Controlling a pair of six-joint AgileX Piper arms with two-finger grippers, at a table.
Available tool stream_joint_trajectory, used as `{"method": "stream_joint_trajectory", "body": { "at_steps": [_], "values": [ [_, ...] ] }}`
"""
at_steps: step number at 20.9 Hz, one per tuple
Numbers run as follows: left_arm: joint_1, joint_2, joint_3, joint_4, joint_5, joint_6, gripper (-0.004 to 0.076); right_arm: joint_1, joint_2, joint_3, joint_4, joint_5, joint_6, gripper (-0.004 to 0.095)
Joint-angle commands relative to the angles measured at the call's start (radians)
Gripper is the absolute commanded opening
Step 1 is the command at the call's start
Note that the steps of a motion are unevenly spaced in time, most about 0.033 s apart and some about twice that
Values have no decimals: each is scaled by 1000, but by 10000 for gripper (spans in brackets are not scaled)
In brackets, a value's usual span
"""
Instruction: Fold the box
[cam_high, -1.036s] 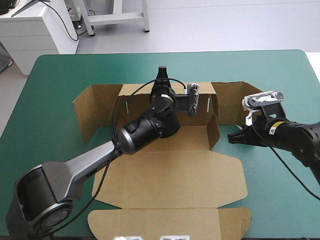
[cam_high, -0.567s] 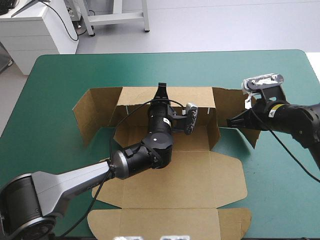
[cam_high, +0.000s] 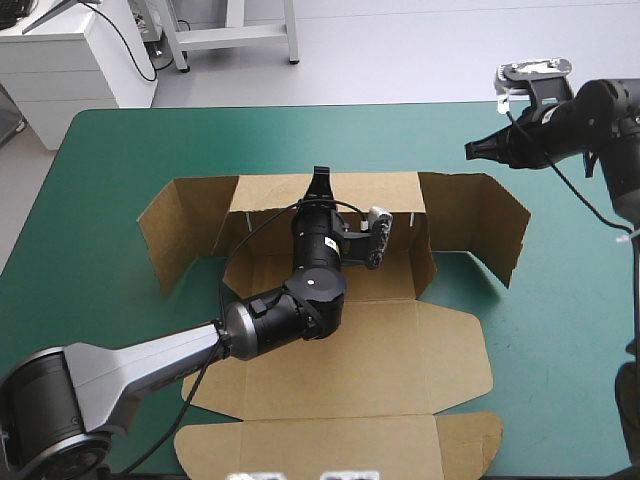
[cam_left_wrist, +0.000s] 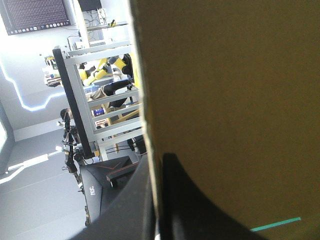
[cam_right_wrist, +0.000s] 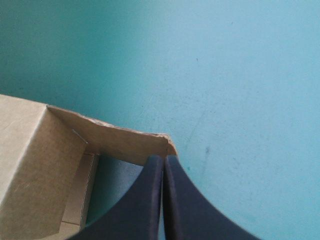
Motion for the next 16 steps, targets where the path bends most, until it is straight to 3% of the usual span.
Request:
{"method": "stream_joint_trajectory", "body": {
  "at_steps": [1, 7, 16],
  "values": [
    [-5, -48, -18, 44, 53, 3, -8, -79, 63, -88, 155, -6, -50, -2],
    [-5, -48, -18, 97, 57, 3, -8, -79, 182, -94, 234, -47, -72, -2],
    [-5, -48, -18, 181, 63, 1, -8, -79, 223, -94, 232, -129, -72, -2]
  ]
}}
